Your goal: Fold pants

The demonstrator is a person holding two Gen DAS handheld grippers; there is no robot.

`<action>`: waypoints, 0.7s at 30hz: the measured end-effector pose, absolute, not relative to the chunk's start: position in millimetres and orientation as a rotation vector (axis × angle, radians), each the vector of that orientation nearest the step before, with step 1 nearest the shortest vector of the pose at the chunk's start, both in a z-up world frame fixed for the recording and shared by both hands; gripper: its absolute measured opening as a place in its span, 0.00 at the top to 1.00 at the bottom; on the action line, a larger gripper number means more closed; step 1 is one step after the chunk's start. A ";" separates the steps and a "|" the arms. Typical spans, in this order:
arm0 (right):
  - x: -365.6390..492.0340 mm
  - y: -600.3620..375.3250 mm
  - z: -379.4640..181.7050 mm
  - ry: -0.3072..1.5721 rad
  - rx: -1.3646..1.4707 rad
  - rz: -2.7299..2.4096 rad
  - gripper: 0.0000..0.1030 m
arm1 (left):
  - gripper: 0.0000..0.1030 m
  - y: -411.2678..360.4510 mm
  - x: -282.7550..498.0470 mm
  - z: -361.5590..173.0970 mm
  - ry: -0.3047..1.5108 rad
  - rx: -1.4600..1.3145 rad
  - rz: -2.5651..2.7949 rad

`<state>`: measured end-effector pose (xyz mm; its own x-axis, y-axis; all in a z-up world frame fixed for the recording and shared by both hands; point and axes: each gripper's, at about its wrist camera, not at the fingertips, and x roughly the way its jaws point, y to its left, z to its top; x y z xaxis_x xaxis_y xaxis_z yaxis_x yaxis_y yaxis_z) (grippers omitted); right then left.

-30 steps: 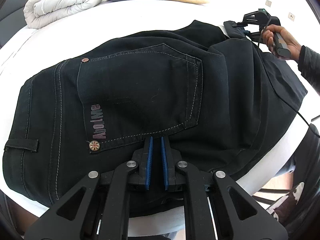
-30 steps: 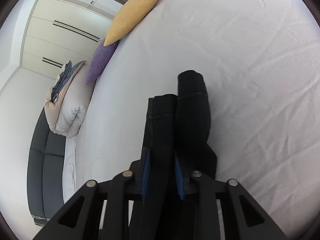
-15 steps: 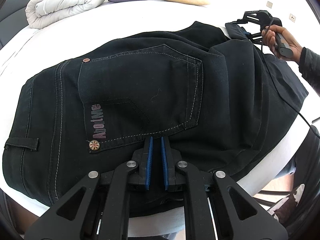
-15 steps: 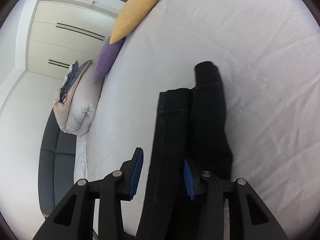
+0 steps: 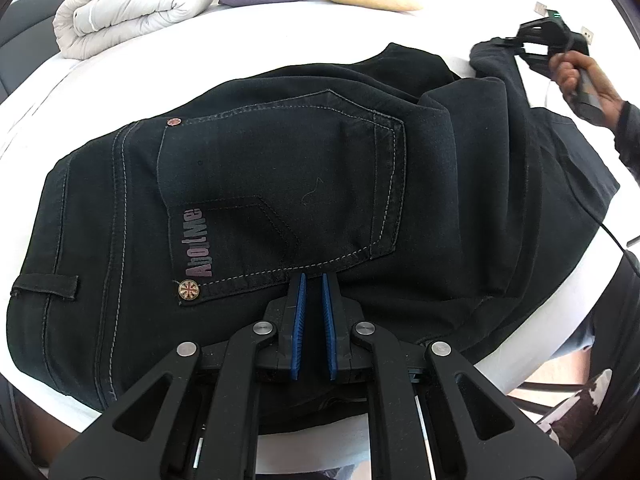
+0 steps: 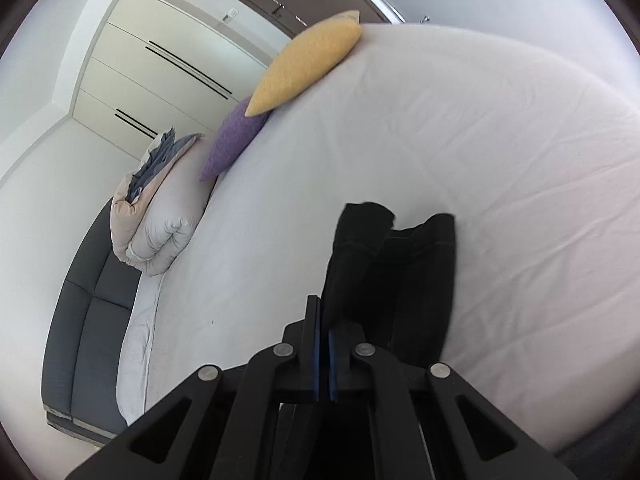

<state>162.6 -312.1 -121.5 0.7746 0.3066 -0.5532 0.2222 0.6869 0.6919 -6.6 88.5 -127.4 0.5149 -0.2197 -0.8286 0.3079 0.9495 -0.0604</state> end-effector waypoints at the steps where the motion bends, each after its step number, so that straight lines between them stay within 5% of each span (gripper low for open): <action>1: 149.4 -317.6 -114.7 0.673 0.847 0.050 0.96 | 0.92 87.2 -6.9 -127.1 0.982 0.101 -0.315; 9: 34.8 -360.6 -93.0 0.530 0.912 -0.019 0.96 | 0.92 81.3 -3.1 -122.7 1.003 0.099 -0.310; 21: -95.9 -399.7 -170.6 0.530 1.100 -0.154 0.96 | 0.92 81.1 17.7 -116.5 1.053 0.079 -0.310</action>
